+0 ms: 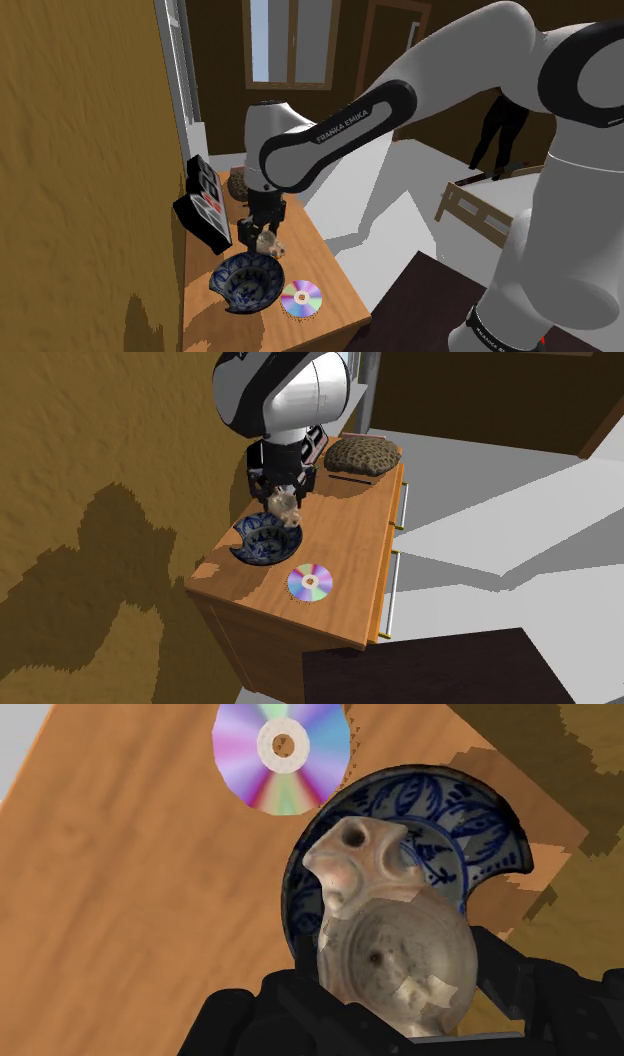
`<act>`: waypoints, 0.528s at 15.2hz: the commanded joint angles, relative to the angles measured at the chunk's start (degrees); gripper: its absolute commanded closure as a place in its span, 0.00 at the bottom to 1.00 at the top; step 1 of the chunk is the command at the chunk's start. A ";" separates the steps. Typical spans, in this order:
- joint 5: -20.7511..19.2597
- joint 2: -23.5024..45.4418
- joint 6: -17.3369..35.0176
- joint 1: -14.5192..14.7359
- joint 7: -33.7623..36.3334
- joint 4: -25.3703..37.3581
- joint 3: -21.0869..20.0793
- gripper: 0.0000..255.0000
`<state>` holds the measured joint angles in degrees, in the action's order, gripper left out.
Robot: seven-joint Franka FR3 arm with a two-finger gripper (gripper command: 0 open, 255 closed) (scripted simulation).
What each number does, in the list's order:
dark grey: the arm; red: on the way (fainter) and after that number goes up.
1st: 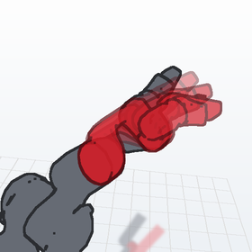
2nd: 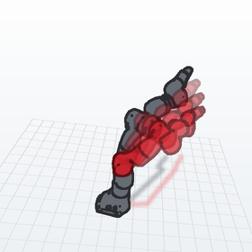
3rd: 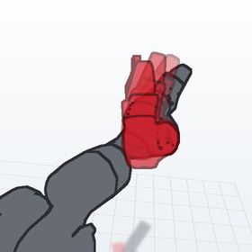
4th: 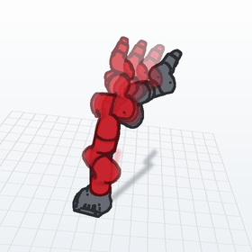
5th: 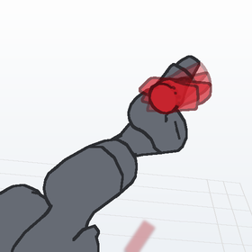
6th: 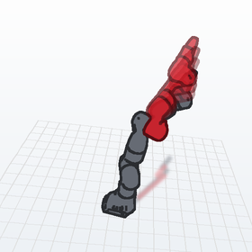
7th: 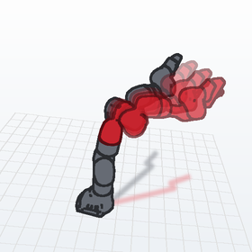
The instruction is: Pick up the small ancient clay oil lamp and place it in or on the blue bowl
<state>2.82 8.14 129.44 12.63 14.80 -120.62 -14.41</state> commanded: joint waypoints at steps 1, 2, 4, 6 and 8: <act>-0.93 2.11 -0.35 1.60 3.11 2.58 -0.91 1.00; -1.52 3.37 -0.60 2.63 4.94 4.13 -1.41 1.00; -1.76 4.21 0.79 2.74 5.03 3.56 -1.31 1.00; -2.02 5.09 2.16 2.82 5.13 3.05 -1.23 1.00; -2.30 6.01 3.52 2.92 5.25 2.58 -1.13 1.00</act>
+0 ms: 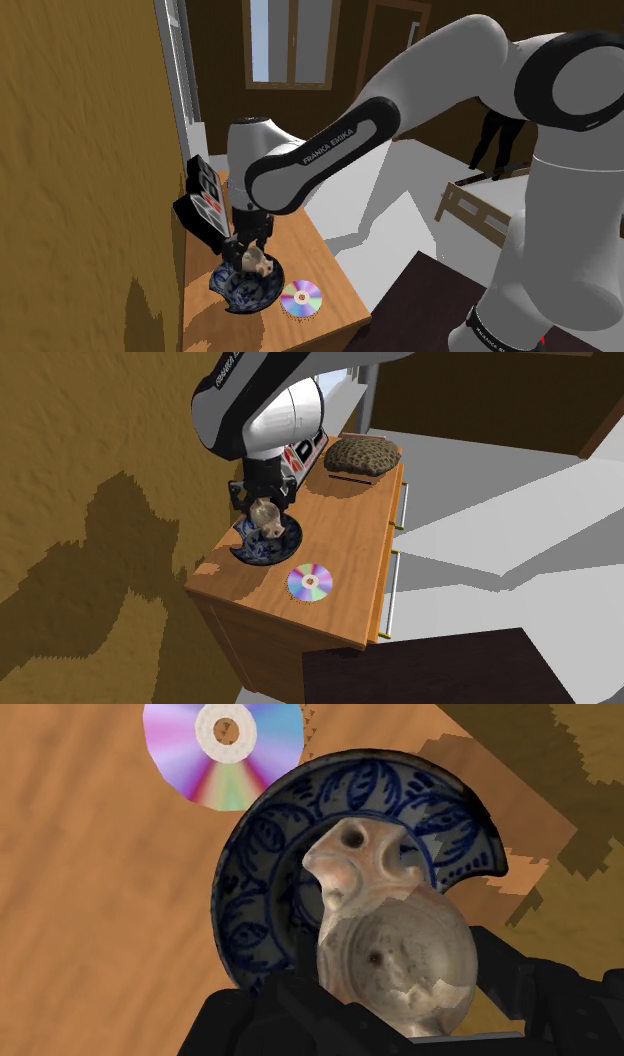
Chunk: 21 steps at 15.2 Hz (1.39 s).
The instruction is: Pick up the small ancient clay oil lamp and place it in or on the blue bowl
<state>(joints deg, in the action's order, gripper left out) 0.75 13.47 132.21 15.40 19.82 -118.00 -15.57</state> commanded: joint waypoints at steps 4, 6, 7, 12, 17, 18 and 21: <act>-0.84 2.64 3.43 0.36 0.50 -0.82 0.26 1.00; -1.21 3.81 4.93 0.50 0.67 -1.17 0.42 1.00; -1.21 3.81 4.93 0.50 0.66 -1.18 0.42 1.00; -1.21 3.81 4.93 0.51 0.67 -1.17 0.42 1.00; -1.21 3.82 4.93 0.51 0.67 -1.17 0.42 0.00; -1.21 3.82 4.93 0.51 0.66 -1.17 0.42 0.00; -0.78 2.48 3.30 0.27 0.37 -0.84 0.26 0.00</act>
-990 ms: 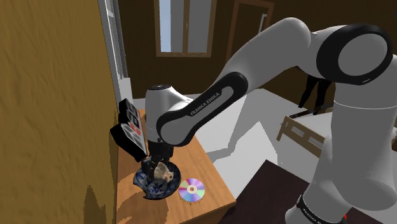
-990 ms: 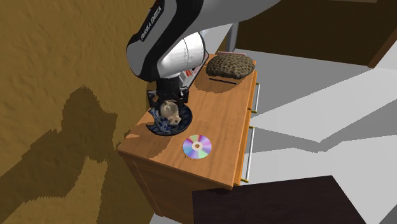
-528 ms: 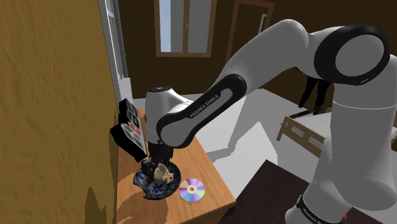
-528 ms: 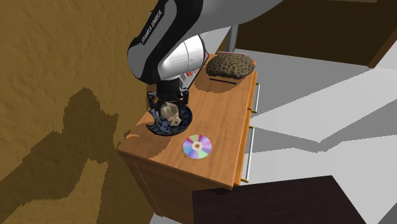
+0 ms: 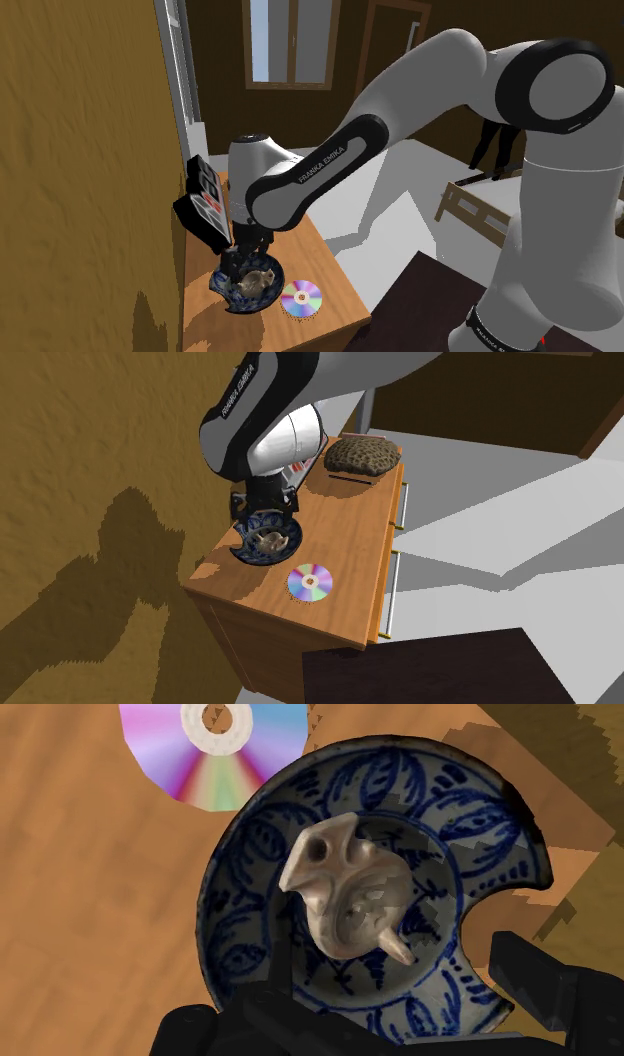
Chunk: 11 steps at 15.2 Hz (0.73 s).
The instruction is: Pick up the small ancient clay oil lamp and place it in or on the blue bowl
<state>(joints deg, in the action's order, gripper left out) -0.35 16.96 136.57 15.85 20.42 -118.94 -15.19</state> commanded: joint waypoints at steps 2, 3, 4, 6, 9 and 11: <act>1.11 -3.50 -4.40 -0.60 -0.77 1.00 -0.36 0.00; 1.40 -4.42 -5.74 -0.74 -0.97 1.44 -0.42 0.00; 1.40 -4.42 -5.74 -0.73 -0.97 1.44 -0.41 0.00; 1.41 -4.42 -5.74 -0.73 -0.97 1.44 -0.41 0.00; 1.41 -4.42 -5.74 -0.73 -0.97 1.44 -0.41 0.00; 1.41 -4.42 -5.74 -0.73 -0.97 1.44 -0.41 0.00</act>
